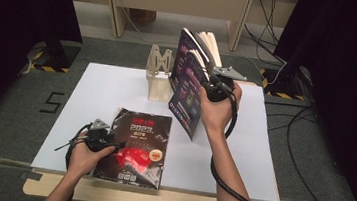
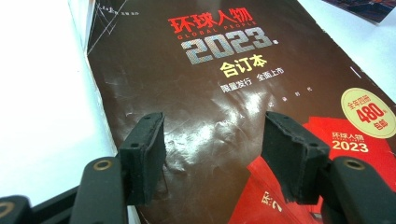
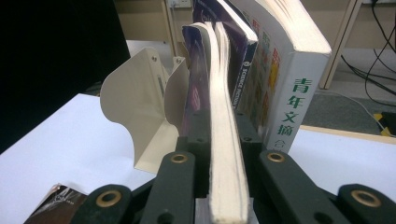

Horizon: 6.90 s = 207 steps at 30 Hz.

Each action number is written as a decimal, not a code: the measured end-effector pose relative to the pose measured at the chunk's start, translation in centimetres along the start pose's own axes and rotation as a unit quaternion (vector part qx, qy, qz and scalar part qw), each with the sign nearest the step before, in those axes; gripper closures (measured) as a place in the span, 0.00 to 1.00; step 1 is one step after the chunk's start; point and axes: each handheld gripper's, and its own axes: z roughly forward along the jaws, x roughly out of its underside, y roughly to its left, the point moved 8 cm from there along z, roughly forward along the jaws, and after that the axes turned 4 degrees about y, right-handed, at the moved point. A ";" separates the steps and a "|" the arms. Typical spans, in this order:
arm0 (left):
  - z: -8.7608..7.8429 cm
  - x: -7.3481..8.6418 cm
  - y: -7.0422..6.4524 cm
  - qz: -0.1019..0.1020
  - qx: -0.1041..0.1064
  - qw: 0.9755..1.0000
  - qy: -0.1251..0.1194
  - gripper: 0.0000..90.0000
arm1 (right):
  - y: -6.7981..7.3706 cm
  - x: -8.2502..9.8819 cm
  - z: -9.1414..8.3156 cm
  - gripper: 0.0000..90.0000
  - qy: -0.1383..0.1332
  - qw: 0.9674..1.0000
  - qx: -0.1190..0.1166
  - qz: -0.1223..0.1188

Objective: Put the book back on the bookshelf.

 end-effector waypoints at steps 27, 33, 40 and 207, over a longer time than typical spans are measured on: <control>-0.2 -0.3 0.0 0.003 0.001 1.000 -0.011 0.43 | 2.1 -1.0 -0.8 0.93 -0.052 0.998 -0.031 0.012; -0.2 -0.3 0.1 0.003 0.001 1.000 -0.015 0.43 | 2.3 -1.6 -0.9 0.93 -0.064 0.997 -0.031 0.012; -0.2 -0.4 0.2 0.000 0.002 1.000 -0.019 0.43 | 2.6 -2.1 -0.6 0.93 -0.071 0.997 -0.032 0.014; -0.9 -0.4 0.4 0.005 0.001 0.999 -0.053 0.43 | 2.2 -2.7 7.7 0.92 -0.003 1.000 0.022 0.006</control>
